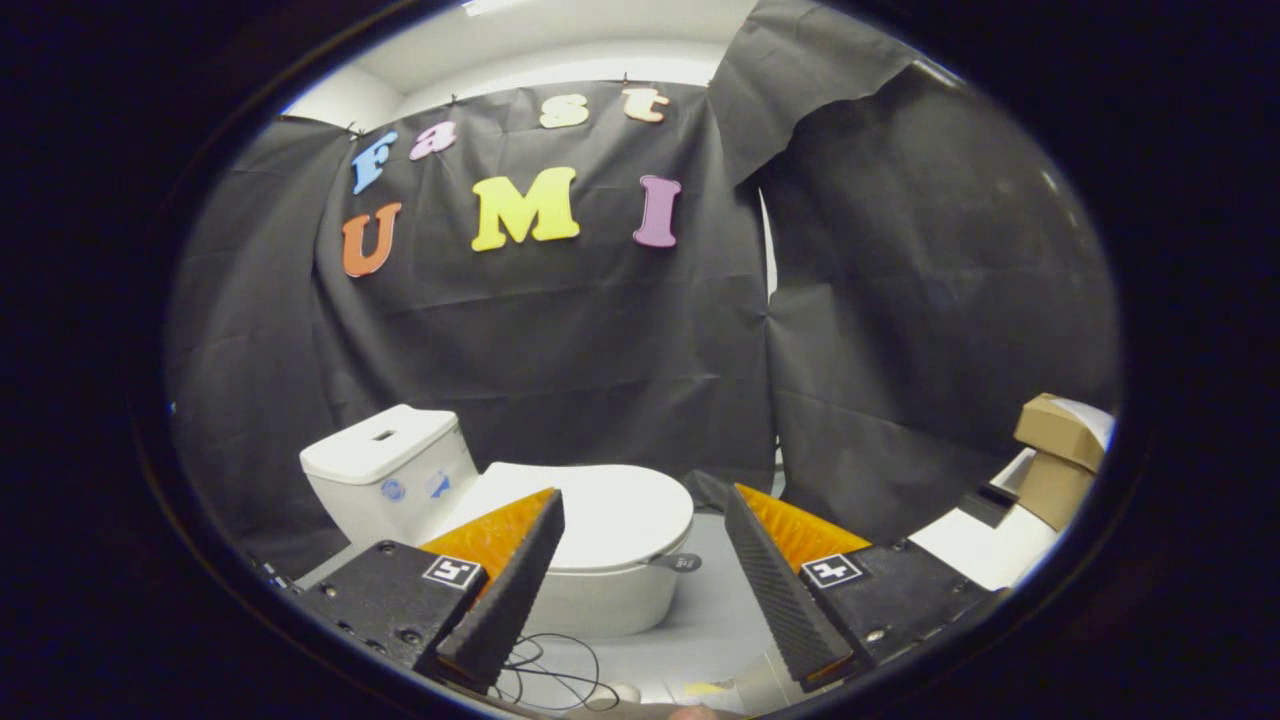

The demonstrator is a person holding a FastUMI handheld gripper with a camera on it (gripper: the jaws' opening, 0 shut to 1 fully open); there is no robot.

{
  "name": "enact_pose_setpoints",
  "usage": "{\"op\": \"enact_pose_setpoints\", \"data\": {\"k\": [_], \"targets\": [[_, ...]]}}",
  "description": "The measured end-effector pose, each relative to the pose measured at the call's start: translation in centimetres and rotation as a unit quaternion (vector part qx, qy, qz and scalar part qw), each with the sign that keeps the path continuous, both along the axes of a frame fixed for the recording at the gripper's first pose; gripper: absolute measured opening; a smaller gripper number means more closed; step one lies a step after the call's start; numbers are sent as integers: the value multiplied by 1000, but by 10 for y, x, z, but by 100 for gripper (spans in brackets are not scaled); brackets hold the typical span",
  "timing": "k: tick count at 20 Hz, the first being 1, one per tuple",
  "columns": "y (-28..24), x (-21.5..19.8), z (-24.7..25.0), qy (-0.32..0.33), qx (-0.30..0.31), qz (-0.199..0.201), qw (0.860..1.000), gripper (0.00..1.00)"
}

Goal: Open the toilet lid.

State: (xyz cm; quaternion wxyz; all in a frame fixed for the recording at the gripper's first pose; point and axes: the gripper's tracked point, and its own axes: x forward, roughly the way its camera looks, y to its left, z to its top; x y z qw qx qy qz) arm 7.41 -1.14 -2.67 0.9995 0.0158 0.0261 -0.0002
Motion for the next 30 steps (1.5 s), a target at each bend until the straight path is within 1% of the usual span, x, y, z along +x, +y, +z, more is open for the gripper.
{"op": "enact_pose_setpoints", "data": {"k": [3,6,10,13,17,19,21,23,26,28,30], "targets": [[-2,36,-15,32,10,13,999,100],[-12,75,-29,63,29,15,998,100],[-29,119,-72,143,36,19,989,100],[-41,143,-101,208,47,21,977,100],[-56,163,-145,300,103,25,948,98],[-64,173,-163,325,115,22,939,99],[-68,177,-181,351,142,10,926,98],[-71,180,-197,367,166,6,915,98],[-78,188,-206,375,191,7,907,97],[-78,191,-209,386,212,12,898,96],[-73,197,-209,386,239,30,891,94]]}}
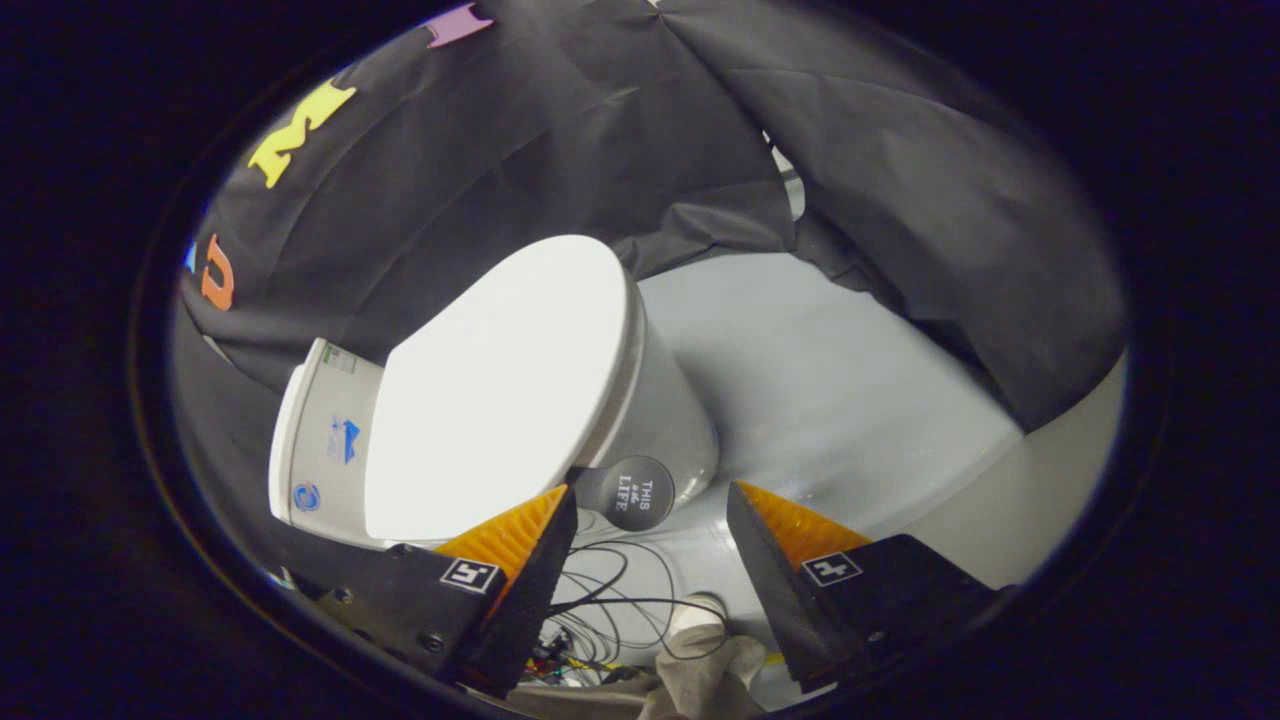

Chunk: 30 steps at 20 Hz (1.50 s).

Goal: Open the toilet lid.

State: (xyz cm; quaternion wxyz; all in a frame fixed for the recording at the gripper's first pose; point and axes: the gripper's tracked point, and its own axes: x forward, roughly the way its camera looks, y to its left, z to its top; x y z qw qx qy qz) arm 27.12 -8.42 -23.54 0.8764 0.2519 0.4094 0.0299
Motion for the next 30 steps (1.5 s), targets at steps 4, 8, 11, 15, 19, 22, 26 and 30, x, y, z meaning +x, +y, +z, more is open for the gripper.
{"op": "enact_pose_setpoints", "data": {"k": [4,8,11,15,19,22,26,30], "targets": [[7,3,-11,19,55,3,998,92],[14,7,-14,24,121,-5,992,81],[20,12,-17,29,162,-2,986,70],[16,14,-20,30,171,-5,985,44],[10,16,-15,16,187,-17,982,35],[7,19,-12,1,206,-28,978,32],[5,24,-5,-25,211,-36,976,24],[7,23,8,-33,205,-26,978,15]]}}
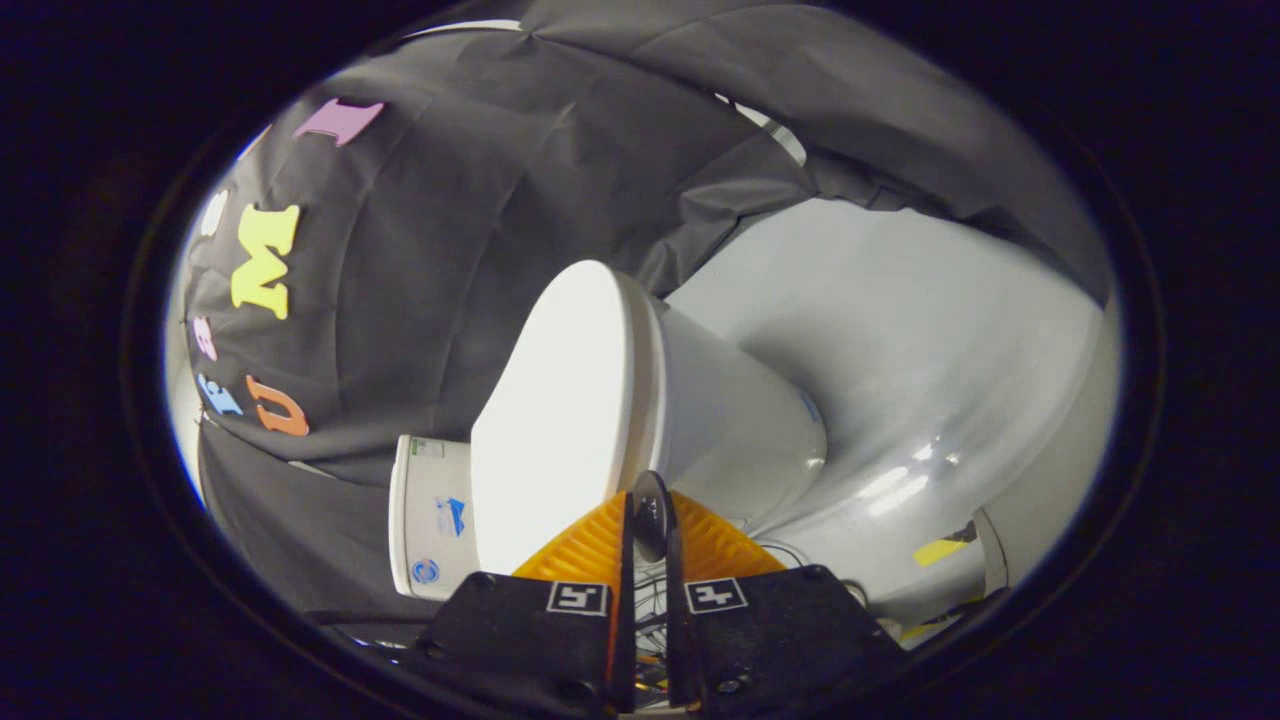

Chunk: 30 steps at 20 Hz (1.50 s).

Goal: Open the toilet lid.

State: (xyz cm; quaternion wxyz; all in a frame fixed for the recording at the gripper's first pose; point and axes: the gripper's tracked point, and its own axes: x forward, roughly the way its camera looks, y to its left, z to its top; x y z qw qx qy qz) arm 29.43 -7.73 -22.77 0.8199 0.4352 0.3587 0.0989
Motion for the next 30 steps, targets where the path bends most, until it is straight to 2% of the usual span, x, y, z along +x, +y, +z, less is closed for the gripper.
{"op": "enact_pose_setpoints", "data": {"k": [3,8,19,30], "targets": [[7,1,12,-6,7,-10,1000,11],[13,-2,39,-23,12,-19,999,11],[42,-14,113,-70,-21,16,997,11],[104,-24,191,-124,-65,66,988,11]]}}
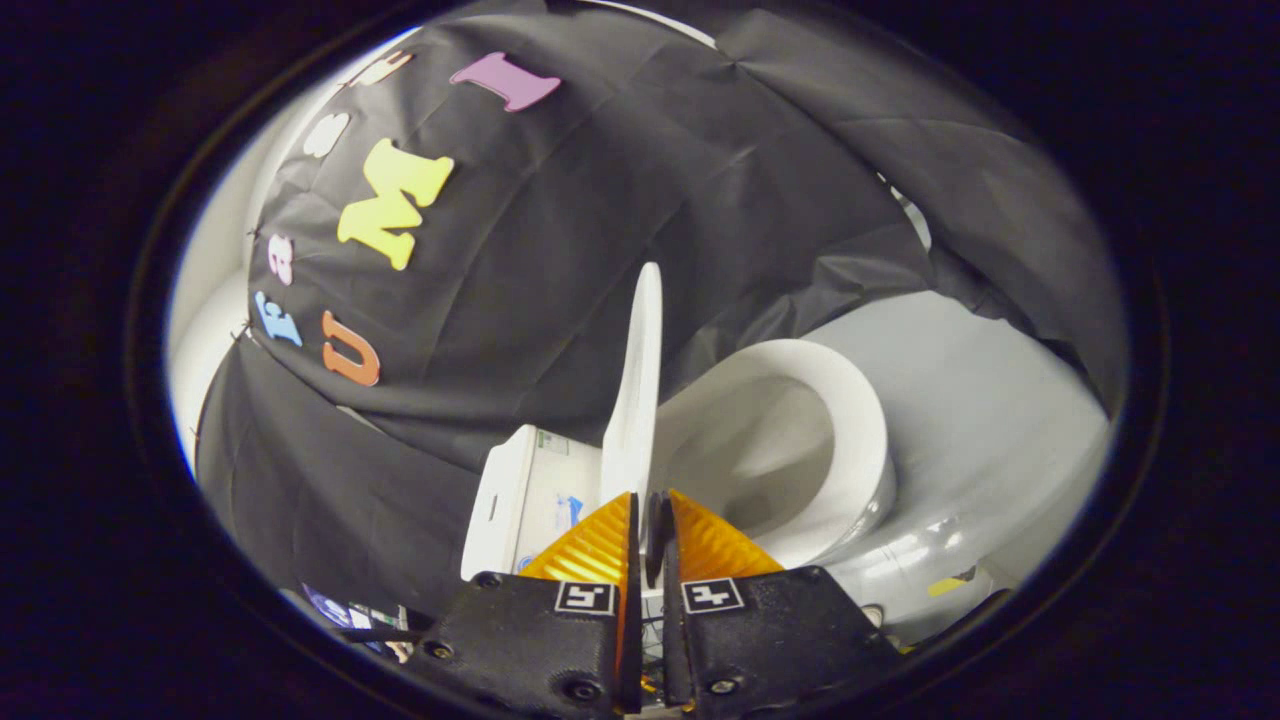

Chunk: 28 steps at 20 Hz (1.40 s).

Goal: Open the toilet lid.

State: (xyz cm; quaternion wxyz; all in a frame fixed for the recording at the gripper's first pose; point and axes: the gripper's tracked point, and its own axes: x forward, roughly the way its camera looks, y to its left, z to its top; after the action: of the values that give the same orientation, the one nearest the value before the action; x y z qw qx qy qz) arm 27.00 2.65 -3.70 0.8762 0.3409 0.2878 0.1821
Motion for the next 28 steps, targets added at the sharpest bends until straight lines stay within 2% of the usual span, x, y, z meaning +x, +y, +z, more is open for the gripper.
{"op": "enact_pose_setpoints", "data": {"k": [12,22,28], "targets": [[44,-9,38,-22,-67,13,997,11],[86,-18,66,-49,-135,27,989,12],[114,-23,81,-58,-154,33,986,14]]}}
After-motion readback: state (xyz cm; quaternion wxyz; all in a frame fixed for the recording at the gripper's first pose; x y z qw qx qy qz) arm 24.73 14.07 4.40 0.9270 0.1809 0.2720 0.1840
